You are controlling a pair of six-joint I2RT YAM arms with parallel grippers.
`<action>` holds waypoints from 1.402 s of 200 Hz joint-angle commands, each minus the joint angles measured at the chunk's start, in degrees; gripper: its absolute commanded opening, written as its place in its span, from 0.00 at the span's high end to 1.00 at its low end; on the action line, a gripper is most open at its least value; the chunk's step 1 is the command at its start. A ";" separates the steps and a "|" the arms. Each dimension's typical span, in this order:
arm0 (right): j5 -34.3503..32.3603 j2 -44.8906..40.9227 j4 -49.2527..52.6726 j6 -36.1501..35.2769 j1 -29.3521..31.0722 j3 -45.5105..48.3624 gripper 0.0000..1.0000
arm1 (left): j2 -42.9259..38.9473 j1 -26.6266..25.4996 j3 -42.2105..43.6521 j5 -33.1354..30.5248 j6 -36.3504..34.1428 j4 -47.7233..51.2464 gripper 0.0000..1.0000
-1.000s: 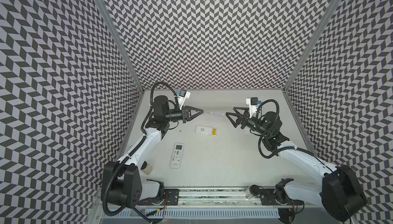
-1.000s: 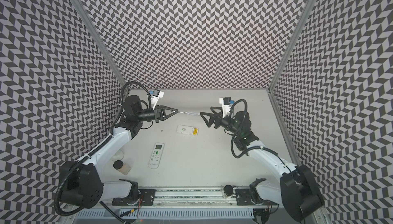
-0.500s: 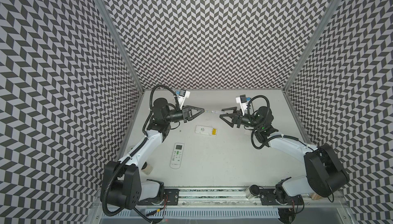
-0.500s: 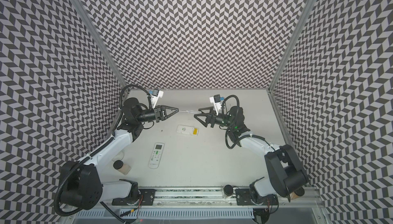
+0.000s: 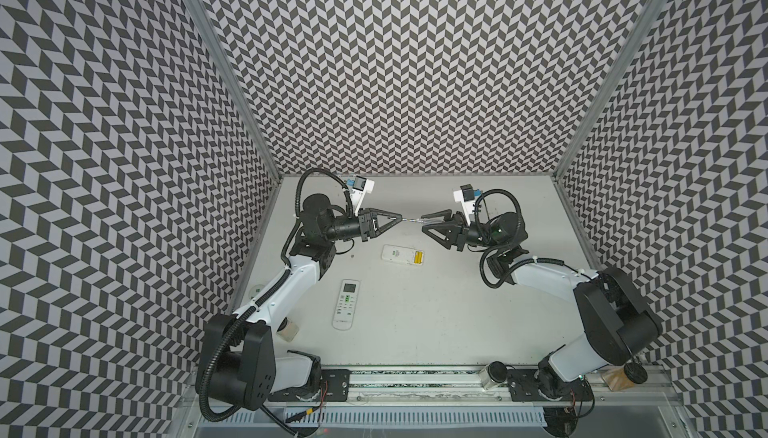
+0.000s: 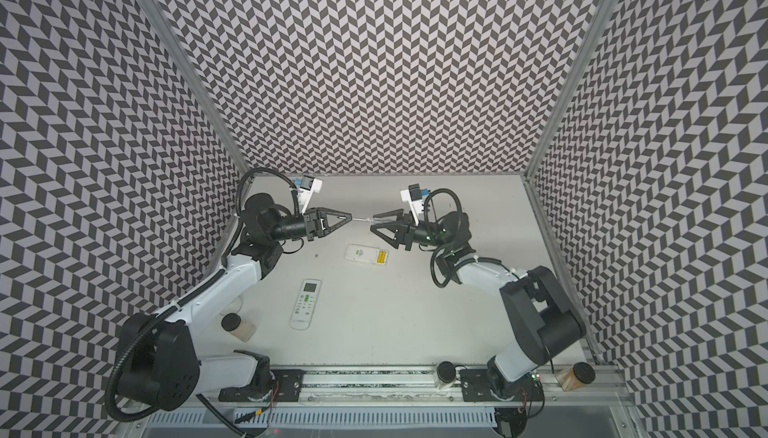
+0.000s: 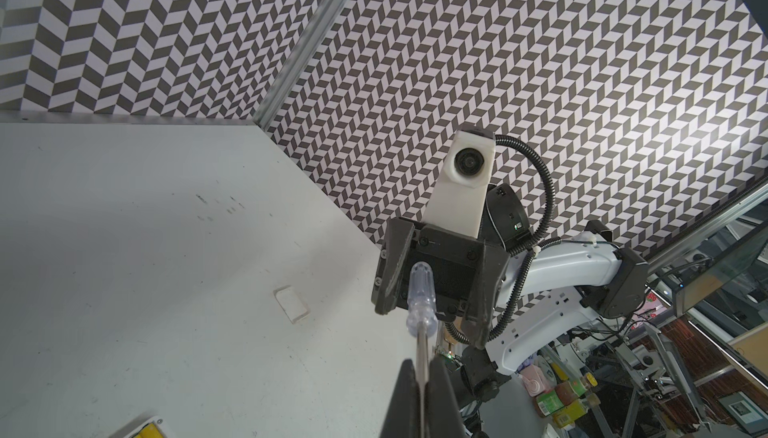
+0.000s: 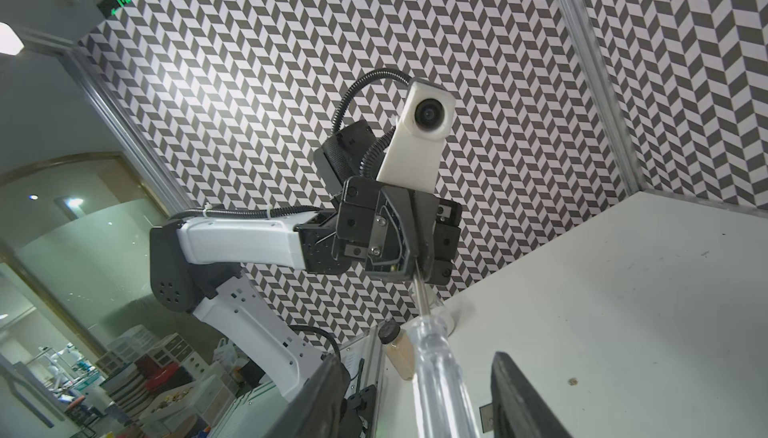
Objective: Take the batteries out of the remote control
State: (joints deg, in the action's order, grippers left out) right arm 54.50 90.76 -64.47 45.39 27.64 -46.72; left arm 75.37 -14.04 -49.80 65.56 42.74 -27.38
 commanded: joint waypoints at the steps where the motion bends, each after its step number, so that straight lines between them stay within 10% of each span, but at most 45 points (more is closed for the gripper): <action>1: 0.46 1.17 -5.87 2.94 0.25 -1.48 0.49 | 0.21 -0.46 0.55 -0.44 -0.28 -1.47 1.00; 124: 1.80 3.59 -5.32 3.00 1.84 -2.77 1.00 | 0.20 -0.55 -1.44 -0.43 -2.20 0.92 1.00; 156: 0.39 1.48 -2.16 0.57 0.67 -1.11 1.00 | 0.23 0.12 -2.10 -1.27 -3.87 2.68 0.89; 280: -12.23 -27.40 43.19 -27.65 -7.25 12.04 1.00 | 8.28 0.12 -24.11 -22.51 -65.88 45.82 0.14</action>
State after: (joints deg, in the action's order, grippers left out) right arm 47.53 68.97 -30.41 23.77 20.97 -37.67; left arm 81.91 -13.06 -71.96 45.69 -5.74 9.89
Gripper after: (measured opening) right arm 0.158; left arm 0.806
